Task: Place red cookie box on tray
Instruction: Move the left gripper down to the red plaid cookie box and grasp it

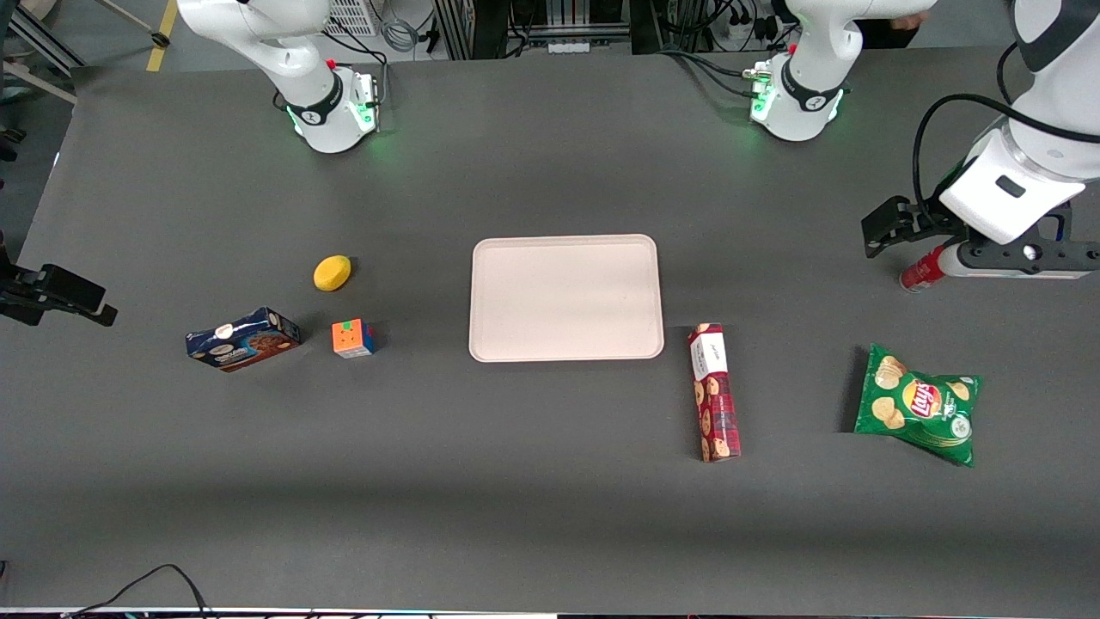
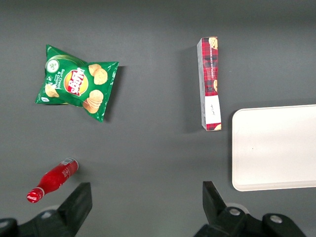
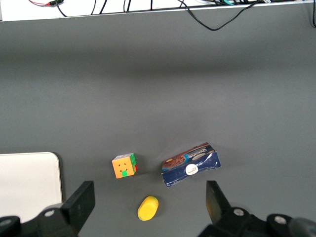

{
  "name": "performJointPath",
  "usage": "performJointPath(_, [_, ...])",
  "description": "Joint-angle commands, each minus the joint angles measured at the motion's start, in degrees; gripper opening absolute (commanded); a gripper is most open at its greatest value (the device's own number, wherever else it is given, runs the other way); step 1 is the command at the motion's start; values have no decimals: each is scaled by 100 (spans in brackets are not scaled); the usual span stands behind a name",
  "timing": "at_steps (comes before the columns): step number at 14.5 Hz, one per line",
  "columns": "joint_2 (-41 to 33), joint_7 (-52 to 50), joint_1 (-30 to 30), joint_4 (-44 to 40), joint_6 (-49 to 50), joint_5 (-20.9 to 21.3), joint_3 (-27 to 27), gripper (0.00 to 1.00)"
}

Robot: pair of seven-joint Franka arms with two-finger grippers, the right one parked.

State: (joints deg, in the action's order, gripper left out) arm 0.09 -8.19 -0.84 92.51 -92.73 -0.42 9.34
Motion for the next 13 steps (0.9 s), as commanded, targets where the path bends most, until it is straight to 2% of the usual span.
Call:
performJointPath(1, [52,55,-4,-163,141,77,24,100])
performJointPath(6, [61,72,-4,-163,141,77,24,100])
performJointPath(10, [517,-59,-30,-49,132,68,199,100])
performJointPath(13, [1000,-1014,-39,-49,-87,7,559,100])
